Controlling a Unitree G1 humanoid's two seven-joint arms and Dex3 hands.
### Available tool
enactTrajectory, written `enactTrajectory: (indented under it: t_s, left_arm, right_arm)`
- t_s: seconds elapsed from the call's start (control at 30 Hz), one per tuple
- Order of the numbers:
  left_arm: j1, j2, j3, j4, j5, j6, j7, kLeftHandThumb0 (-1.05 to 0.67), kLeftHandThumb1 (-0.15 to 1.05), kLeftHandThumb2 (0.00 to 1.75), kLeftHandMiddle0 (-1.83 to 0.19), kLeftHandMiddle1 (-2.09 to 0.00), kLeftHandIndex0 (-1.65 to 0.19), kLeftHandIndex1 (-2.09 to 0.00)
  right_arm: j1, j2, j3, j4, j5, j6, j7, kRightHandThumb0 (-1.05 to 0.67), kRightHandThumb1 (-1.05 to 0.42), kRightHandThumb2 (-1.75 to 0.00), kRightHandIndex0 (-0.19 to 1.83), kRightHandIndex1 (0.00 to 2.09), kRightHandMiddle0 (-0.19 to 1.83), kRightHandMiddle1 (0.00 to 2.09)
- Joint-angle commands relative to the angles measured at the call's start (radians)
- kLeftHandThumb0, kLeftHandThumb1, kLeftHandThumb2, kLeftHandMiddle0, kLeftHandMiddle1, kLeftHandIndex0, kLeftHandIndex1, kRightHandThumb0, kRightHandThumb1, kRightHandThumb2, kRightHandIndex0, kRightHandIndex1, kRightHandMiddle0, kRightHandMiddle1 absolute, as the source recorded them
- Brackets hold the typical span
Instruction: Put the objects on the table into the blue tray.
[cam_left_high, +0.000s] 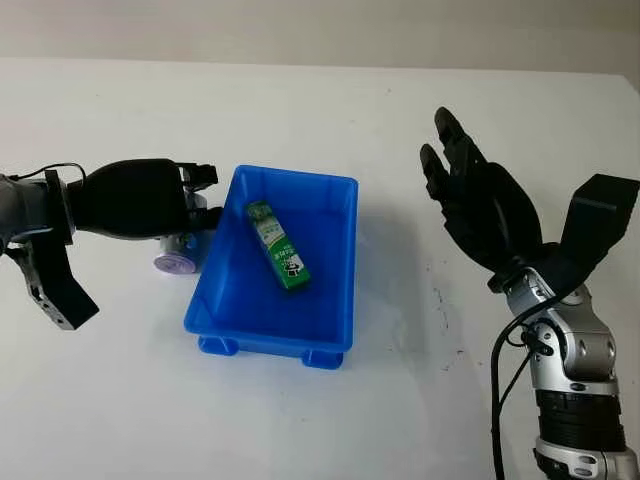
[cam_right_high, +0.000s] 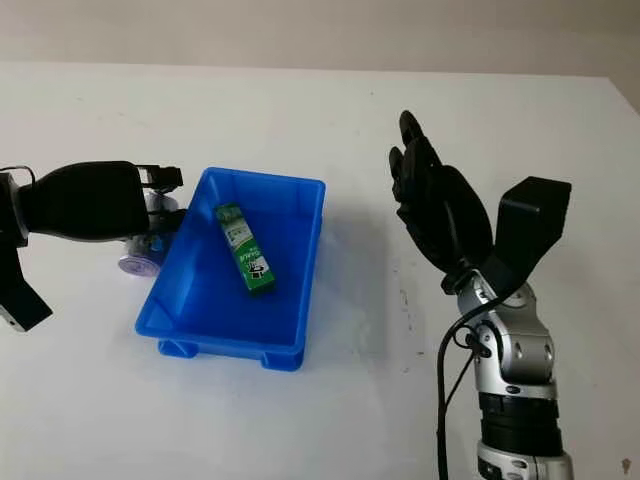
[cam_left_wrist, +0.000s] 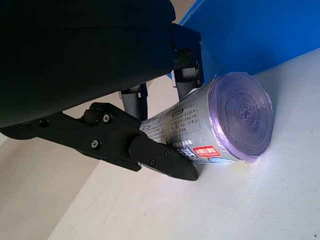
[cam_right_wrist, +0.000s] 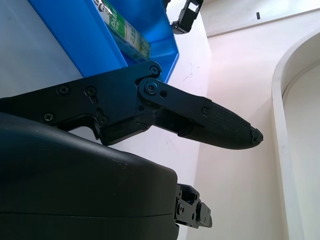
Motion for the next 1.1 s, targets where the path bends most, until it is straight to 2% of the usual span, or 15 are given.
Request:
enactTrajectory:
  t_s: [0.0,0.1,0.2,0.23,0.33,0.37,0.4,0.5,0.6,0.67,0.8,0.9,1.0,1.03,1.07]
  left_arm:
    - [0.041,0.005,-0.039,0.004,0.015,0.008,-0.045,-0.51,1.05,0.14,-0.65,-2.09,-0.38,-2.09]
    - [0.052,0.014,-0.033,-0.006,0.007,0.042,-0.109,-0.44,1.04,0.11,-0.69,-2.09,-0.38,-2.09]
    - [0.075,0.017,0.009,-0.012,-0.045,0.097,-0.28,-0.26,1.05,0.16,-0.82,-2.09,-0.48,-2.09]
    - [0.078,0.018,0.021,-0.012,-0.059,0.115,-0.323,-0.23,1.05,0.22,-0.85,-2.09,-0.46,-2.09]
    - [0.077,0.032,0.06,-0.011,-0.097,0.173,-0.406,-0.21,1.05,0.15,-0.84,-2.09,-0.35,-2.09]
    - [0.074,0.038,0.08,-0.009,-0.119,0.186,-0.434,-0.24,1.04,0.11,-0.77,-2.09,-0.19,-1.97]
    - [0.075,0.044,0.098,0.001,-0.137,0.208,-0.428,-0.25,1.05,0.09,-0.71,-2.09,-0.16,-1.8]
    - [0.072,0.054,0.16,0.037,-0.208,0.273,-0.46,-0.29,1.05,0.12,-0.51,-2.09,-0.04,-1.99]
    - [0.061,0.057,0.245,0.074,-0.321,0.321,-0.518,-0.34,1.05,0.23,-0.35,-2.09,-0.06,-2.08]
    - [0.052,0.063,0.27,0.085,-0.352,0.352,-0.531,-0.36,1.05,0.27,-0.26,-2.09,-0.05,-2.09]
    - [0.036,0.072,0.309,0.103,-0.392,0.422,-0.599,-0.36,1.05,0.31,-0.33,-2.09,0.0,-2.09]
    - [0.035,0.078,0.318,0.099,-0.393,0.479,-0.602,-0.35,1.05,0.3,-0.32,-2.09,0.02,-2.09]
    - [0.044,0.076,0.405,0.09,-0.501,0.481,-0.59,-0.36,1.05,0.27,-0.36,-2.09,0.01,-2.09]
    - [0.051,0.075,0.447,0.066,-0.555,0.472,-0.593,-0.34,1.05,0.21,-0.37,-2.09,-0.03,-1.92]
    - [0.058,0.076,0.474,0.046,-0.59,0.468,-0.599,-0.34,1.05,0.23,-0.38,-2.09,-0.05,-1.87]
  right_arm:
    - [0.009,-0.01,-0.009,-0.015,0.004,-0.003,0.001,-0.78,-1.05,-0.77,-0.19,0.0,-0.19,0.0]
    - [0.01,-0.008,-0.011,-0.02,0.007,0.003,-0.005,-0.78,-1.05,-0.77,-0.19,0.0,-0.19,0.0]
    - [0.011,-0.01,-0.01,-0.02,0.009,0.004,-0.003,-0.79,-1.05,-0.77,-0.19,0.0,-0.19,0.0]
    - [0.01,-0.01,-0.01,-0.02,0.011,0.004,-0.002,-0.79,-1.05,-0.76,-0.19,0.0,-0.19,0.0]
    - [0.01,-0.01,-0.009,-0.019,0.012,0.004,-0.001,-0.79,-1.05,-0.76,-0.19,0.0,-0.19,0.0]
    - [0.01,-0.011,-0.009,-0.019,0.012,0.004,-0.001,-0.79,-1.05,-0.76,-0.19,0.0,-0.19,0.0]
    - [0.009,-0.011,-0.008,-0.018,0.011,0.003,-0.001,-0.79,-1.05,-0.76,-0.19,0.0,-0.19,0.0]
    - [0.008,-0.011,-0.006,-0.018,0.01,0.001,0.0,-0.79,-1.05,-0.75,-0.19,0.0,-0.19,0.0]
    - [0.008,-0.011,-0.005,-0.016,0.011,-0.001,0.004,-0.79,-1.05,-0.75,-0.19,0.0,-0.19,0.0]
    - [0.008,-0.011,-0.005,-0.016,0.011,-0.002,0.005,-0.79,-1.05,-0.75,-0.19,0.0,-0.19,0.0]
    - [0.008,-0.01,-0.006,-0.013,0.015,-0.009,0.017,-0.78,-1.05,-0.75,-0.19,0.0,-0.19,0.0]
    - [0.009,-0.009,-0.006,-0.015,0.016,-0.007,0.02,-0.77,-1.05,-0.76,-0.19,0.0,-0.19,0.0]
    - [0.011,-0.009,-0.003,-0.018,0.016,0.0,0.02,-0.78,-1.05,-0.76,-0.19,0.0,-0.19,0.0]
    - [0.011,-0.009,-0.003,-0.017,0.019,0.002,0.024,-0.78,-1.05,-0.76,-0.19,0.0,-0.19,0.0]
    - [0.011,-0.009,-0.003,-0.016,0.021,0.003,0.026,-0.78,-1.05,-0.76,-0.19,0.0,-0.19,0.0]
